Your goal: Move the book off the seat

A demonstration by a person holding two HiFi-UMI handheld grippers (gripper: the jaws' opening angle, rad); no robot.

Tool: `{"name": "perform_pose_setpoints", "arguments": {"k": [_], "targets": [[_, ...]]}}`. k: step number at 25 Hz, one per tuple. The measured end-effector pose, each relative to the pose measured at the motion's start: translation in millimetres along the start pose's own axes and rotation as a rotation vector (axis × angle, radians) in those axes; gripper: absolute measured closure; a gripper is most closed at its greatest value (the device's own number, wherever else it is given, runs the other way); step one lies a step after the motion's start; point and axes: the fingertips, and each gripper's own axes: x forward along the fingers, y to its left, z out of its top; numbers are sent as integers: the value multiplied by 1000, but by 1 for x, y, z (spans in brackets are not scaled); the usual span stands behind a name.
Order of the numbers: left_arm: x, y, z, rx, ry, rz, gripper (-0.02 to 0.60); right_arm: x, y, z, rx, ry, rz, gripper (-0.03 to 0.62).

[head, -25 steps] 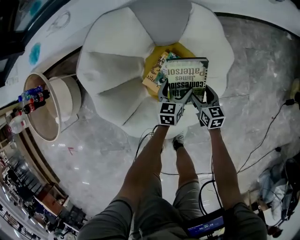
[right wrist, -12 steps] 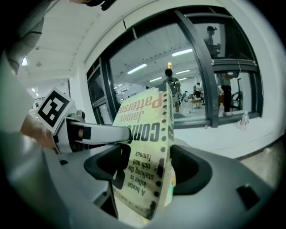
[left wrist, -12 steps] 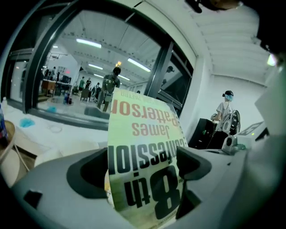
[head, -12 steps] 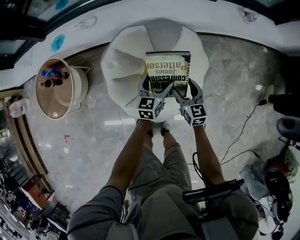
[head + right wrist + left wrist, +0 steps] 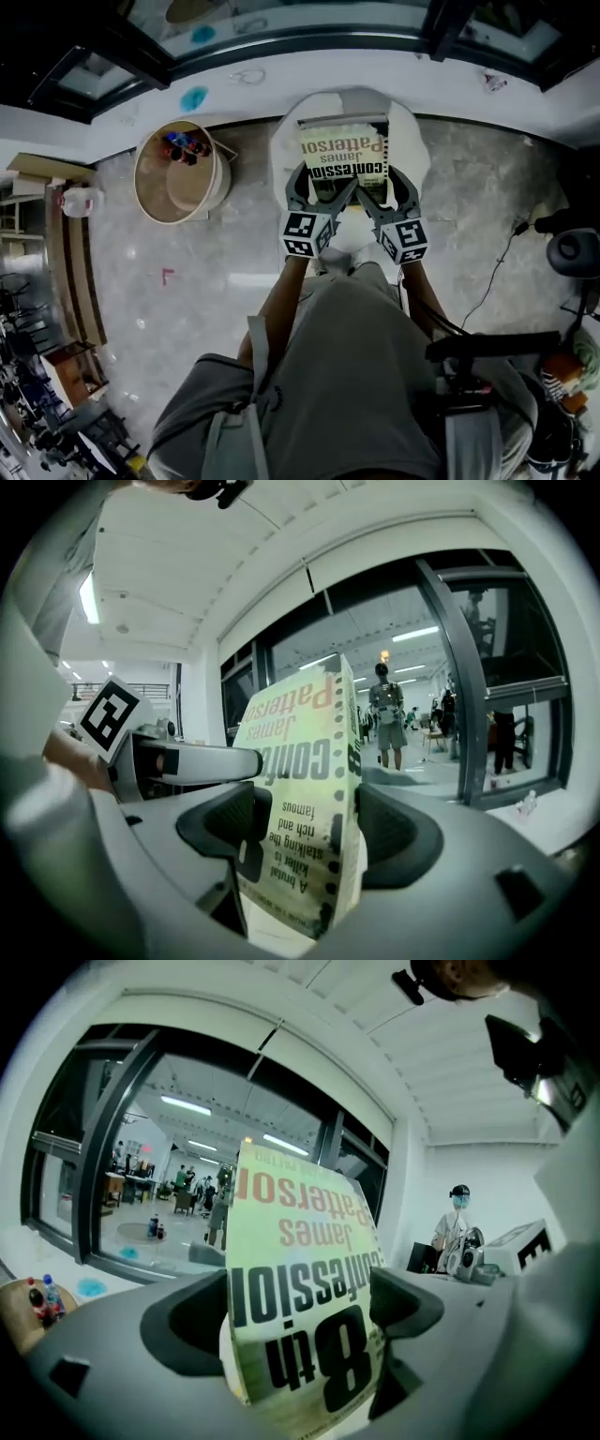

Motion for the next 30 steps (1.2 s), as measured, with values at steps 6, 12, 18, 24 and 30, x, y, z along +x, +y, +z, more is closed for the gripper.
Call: {"name": "perform_pose_setpoints", "arguments": {"k": [6,12,18,24,30], "targets": [[-50,30,13,-14,-41,97,113,15,52,12,-21,6,82,243],[-86,61,22,-46,-74,164,114,34,94,18,-53,19,151,243],[-144,132,18,-94,-121,291,114,82,169,10,-87,46,280,243],[-221,201,26,-115,-175,436,114,122,262,11,-117,59,433,243],[-274,231,44,-120,-219,535,114,140,318,26,-143,52,516,243]]}}
